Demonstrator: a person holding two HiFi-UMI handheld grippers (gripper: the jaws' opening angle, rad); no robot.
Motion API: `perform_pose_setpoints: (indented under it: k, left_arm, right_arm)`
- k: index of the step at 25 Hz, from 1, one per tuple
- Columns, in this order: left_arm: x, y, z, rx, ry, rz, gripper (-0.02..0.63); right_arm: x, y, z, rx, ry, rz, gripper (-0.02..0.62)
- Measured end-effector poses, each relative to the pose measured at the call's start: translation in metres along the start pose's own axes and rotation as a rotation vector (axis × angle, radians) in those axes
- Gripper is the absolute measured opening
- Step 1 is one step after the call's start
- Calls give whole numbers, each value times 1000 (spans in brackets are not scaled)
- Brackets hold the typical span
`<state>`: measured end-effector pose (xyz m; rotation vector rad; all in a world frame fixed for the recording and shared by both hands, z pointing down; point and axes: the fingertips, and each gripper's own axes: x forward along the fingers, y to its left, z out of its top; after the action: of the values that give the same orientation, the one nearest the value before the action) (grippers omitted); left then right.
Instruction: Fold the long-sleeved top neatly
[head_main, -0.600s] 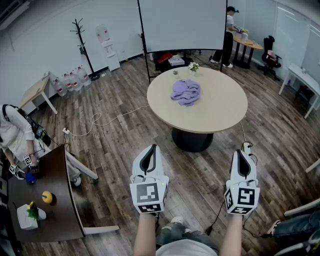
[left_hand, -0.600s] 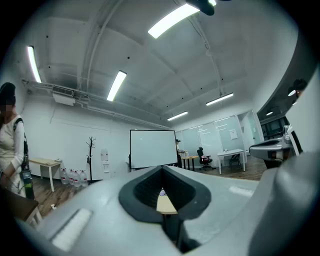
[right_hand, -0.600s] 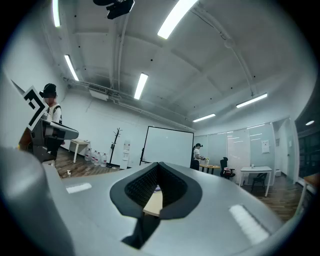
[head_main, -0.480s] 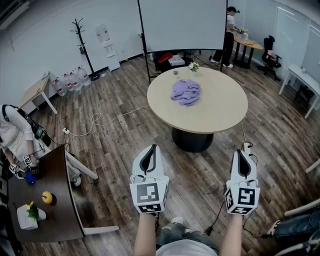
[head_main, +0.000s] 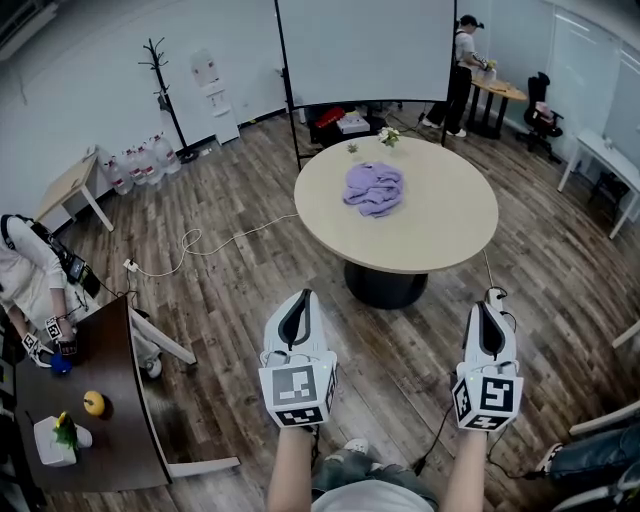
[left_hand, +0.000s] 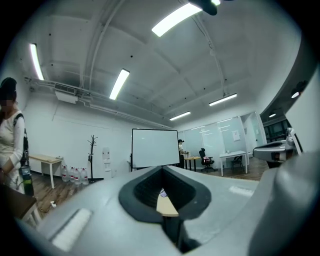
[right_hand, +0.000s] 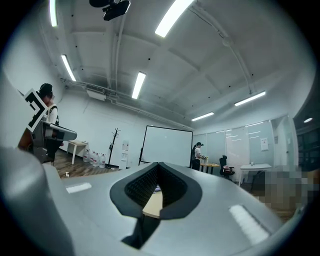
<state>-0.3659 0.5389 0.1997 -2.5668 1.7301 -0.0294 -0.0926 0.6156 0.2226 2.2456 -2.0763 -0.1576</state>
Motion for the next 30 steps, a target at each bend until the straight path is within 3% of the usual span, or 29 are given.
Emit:
perform_pose_setpoints:
  k: [3, 10, 14, 22, 30]
  left_arm:
    - [10, 9, -3, -12, 2, -1, 8]
    - [35, 17, -8, -11, 5, -38, 171]
    - [52, 23, -14, -14, 18, -49, 232]
    - [98, 31, -27, -34, 34, -33, 255]
    - [192, 39, -34, -33, 40, 22, 255]
  right_arm:
    - [9, -1, -3, 2, 6, -7, 19]
    - [30, 0, -9, 3, 5, -7, 169]
    - [43, 0, -17, 20, 19, -12, 209]
    - [93, -5, -29, 15, 35, 20, 232]
    - [201, -29, -35, 11, 21, 81, 230]
